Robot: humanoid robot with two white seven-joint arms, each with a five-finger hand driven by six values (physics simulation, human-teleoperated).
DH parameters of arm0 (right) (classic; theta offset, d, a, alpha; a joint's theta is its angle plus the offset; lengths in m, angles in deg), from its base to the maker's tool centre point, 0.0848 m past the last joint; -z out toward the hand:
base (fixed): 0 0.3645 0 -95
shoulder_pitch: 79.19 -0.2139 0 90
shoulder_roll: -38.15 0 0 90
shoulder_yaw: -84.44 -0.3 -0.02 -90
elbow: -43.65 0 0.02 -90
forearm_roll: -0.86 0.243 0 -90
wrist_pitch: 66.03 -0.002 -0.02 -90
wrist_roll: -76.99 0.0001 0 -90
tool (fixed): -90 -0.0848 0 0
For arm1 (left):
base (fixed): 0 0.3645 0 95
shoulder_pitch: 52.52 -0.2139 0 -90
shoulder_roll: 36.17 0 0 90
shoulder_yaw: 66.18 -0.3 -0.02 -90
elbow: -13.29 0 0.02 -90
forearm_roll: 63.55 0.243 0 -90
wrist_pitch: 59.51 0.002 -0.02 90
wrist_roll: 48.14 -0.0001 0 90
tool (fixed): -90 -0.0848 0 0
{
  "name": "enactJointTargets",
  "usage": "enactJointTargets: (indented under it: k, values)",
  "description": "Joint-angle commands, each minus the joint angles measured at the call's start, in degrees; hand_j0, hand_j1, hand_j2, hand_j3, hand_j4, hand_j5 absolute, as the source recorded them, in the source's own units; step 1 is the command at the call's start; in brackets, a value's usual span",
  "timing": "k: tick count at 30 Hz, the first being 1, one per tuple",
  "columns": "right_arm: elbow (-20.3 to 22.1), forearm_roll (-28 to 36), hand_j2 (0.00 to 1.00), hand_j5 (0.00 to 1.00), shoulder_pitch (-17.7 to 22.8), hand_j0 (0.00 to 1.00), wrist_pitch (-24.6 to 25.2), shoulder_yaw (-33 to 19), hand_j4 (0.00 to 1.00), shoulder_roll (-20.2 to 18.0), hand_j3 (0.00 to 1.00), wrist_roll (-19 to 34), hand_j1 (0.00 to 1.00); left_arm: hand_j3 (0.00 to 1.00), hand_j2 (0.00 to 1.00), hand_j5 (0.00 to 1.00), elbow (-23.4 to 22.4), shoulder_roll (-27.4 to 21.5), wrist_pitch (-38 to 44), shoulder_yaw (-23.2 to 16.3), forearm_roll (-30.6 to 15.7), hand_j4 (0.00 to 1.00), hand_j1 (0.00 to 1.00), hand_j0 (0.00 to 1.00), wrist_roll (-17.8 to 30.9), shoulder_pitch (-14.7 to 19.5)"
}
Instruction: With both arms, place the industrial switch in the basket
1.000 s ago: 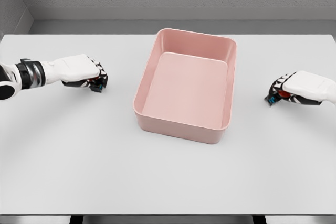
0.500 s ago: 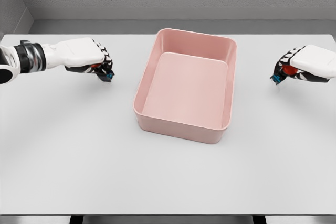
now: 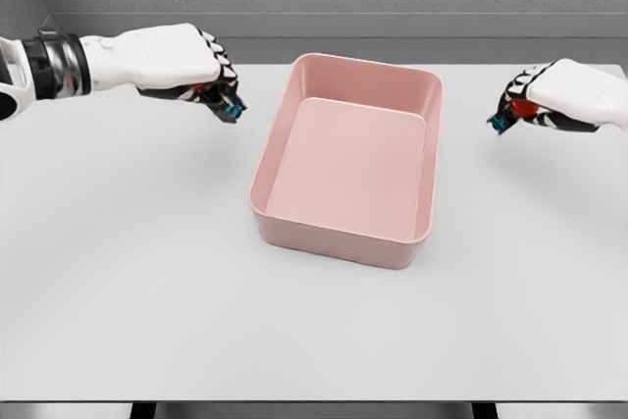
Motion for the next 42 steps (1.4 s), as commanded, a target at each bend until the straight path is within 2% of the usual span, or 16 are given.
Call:
enactJointTargets:
  k: [1, 4, 9, 14, 18, 24, 26, 30, 34, 38, 42]
  values:
    - [0.1, 0.3, 0.47, 0.47, 0.0, 0.47, 0.1, 0.0, 0.47, 0.9, 0.47, 0.0, 0.47, 0.41, 0.41, 0.41, 2.8, -0.9, 0.1, 0.9, -0.9, 0.41, 0.41, 0.41, 0.9, 0.1]
    - [0.2, 0.3, 0.47, 0.47, -1.1, 0.47, 0.1, 0.0, 0.47, 0.9, 0.47, 0.0, 0.47, 0.41, 0.41, 0.41, 3.7, -0.9, 0.1, 1.4, -1.5, 0.41, 0.41, 0.41, 1.1, 1.4]
    - [0.2, 0.3, 0.46, 0.46, -2.4, 0.46, 0.1, 0.1, 0.46, 1.0, 0.46, 0.0, 0.46, 0.41, 0.41, 0.41, 7.8, -0.7, 0.3, 1.6, -2.3, 0.41, 0.41, 0.41, 1.1, 2.8]
    - [0.4, 0.3, 0.46, 0.46, -2.5, 0.46, 0.1, 0.2, 0.46, 2.3, 0.46, 0.0, 0.46, 0.41, 0.41, 0.41, 12.4, -0.7, 0.2, 1.6, -2.3, 0.41, 0.41, 0.41, 1.1, 3.0]
    - [0.5, 0.3, 0.45, 0.45, -2.5, 0.45, 0.1, 0.4, 0.45, 3.6, 0.45, 0.0, 0.45, 0.41, 0.41, 0.41, 14.0, -0.4, 0.1, 1.5, -2.3, 0.41, 0.41, 0.41, 1.2, 2.9]
    - [1.5, 0.4, 0.42, 0.42, -2.5, 0.42, 0.1, 0.3, 0.42, 3.6, 0.42, -0.1, 0.42, 0.42, 0.42, 0.42, 14.0, 0.3, 0.1, 0.8, -0.2, 0.42, 0.42, 0.42, 2.1, 0.6]
    - [1.8, 0.5, 0.42, 0.42, -2.5, 0.42, 0.1, 0.3, 0.42, 3.6, 0.42, -0.2, 0.42, 0.42, 0.42, 0.42, 13.9, 2.7, 0.4, 0.8, 2.1, 0.42, 0.42, 0.42, 4.1, 0.3]
    - [2.3, 0.6, 0.42, 0.42, -2.5, 0.42, 0.1, 0.3, 0.42, 4.0, 0.42, -0.4, 0.42, 0.42, 0.42, 0.42, 13.9, 5.8, 0.5, 0.8, 2.4, 0.42, 0.42, 0.42, 6.1, 0.3]
    - [4.9, 1.7, 0.42, 0.42, -2.5, 0.42, 0.1, 0.3, 0.42, 4.6, 0.42, -0.7, 0.42, 0.42, 0.42, 0.42, 14.0, 6.6, 0.5, 0.8, 6.3, 0.42, 0.42, 0.42, 7.4, -1.3]
    - [5.8, 2.5, 0.42, 0.42, -2.5, 0.42, 0.1, 0.3, 0.42, 4.2, 0.42, -0.7, 0.42, 0.42, 0.42, 0.42, 13.9, 5.8, 0.3, -2.1, 6.8, 0.42, 0.42, 0.42, 7.2, -1.4]
    - [6.8, 3.1, 0.42, 0.42, -2.5, 0.42, 0.1, 0.2, 0.42, 4.3, 0.42, -0.7, 0.42, 0.46, 0.46, 0.46, 13.8, 5.2, 0.0, -2.5, 6.8, 0.46, 0.46, 0.46, 7.2, -1.4]
